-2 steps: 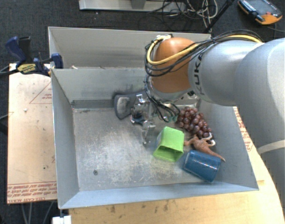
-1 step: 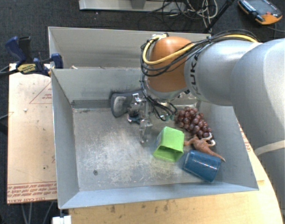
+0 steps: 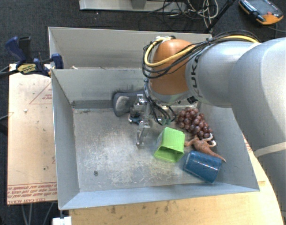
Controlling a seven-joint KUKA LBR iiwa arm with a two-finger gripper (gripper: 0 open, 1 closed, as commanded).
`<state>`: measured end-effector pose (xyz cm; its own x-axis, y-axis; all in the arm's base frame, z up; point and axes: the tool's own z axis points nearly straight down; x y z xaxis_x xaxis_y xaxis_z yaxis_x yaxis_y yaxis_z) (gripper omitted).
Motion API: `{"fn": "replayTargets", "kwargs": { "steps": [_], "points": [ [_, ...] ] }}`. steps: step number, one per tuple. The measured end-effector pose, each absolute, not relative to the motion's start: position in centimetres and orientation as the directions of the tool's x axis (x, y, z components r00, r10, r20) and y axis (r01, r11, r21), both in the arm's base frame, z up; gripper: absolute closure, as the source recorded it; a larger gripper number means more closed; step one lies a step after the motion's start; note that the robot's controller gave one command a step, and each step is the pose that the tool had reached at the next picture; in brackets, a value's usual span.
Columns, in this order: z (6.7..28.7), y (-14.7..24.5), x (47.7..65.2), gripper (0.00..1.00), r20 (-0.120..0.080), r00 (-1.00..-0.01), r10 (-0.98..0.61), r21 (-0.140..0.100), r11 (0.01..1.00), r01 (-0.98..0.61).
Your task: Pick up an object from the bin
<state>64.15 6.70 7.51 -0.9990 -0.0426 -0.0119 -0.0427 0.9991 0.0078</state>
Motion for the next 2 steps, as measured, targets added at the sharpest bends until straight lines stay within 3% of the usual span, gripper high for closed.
{"fn": "replayTargets", "kwargs": {
  "steps": [1,2],
  "points": [
    [7.46,5.94,64.16,0.0,-0.009,-0.999,-0.035,0.003,0.999,-0.035],
    [7.51,5.58,64.51,0.0,-0.015,-0.97,-0.241,-0.004,0.97,-0.241]
  ]
}}
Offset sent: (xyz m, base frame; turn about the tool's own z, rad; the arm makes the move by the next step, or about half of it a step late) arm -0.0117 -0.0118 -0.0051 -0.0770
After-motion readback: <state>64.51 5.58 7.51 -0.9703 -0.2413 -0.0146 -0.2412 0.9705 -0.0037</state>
